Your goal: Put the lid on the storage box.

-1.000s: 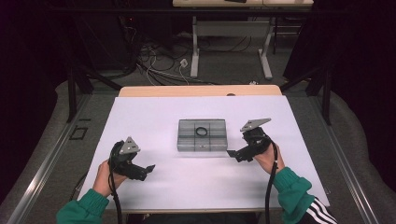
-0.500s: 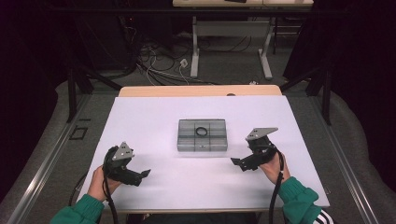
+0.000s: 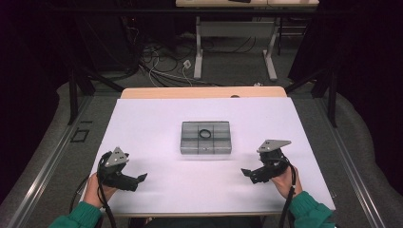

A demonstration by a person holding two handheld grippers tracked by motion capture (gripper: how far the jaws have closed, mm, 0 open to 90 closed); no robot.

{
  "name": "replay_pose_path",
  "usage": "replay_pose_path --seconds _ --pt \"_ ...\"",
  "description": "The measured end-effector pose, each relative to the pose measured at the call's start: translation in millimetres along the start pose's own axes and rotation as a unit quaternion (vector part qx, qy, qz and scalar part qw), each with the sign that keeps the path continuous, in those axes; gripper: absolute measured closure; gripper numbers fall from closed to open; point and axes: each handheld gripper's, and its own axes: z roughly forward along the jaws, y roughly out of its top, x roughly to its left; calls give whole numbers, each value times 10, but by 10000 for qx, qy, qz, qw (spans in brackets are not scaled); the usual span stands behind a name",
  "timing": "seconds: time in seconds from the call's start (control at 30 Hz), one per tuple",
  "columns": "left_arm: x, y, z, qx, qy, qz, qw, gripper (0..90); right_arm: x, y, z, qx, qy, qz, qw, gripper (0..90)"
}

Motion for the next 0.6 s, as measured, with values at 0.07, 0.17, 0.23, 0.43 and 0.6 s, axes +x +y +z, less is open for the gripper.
replay_pose_path --seconds 0.07,0.17,0.23,0.43,0.6 --pt "9 -18 -11 70 14 10 10000 0 16 -30 -19 50 -31 5 10000 1" --pt "13 -44 -15 50 23 -17 10000 0 28 -69 -53 62 -59 8 10000 2" --pt "9 -61 -24 58 1 -25 10000 0 28 -95 -71 29 -104 16 9999 2" --pt "-2 -89 -41 1 -5 -35 10000 0 32 -151 -108 13 -142 47 9999 2" --pt "-10 -112 -45 44 -10 -77 10000 0 34 -186 -134 26 -167 85 9998 2"
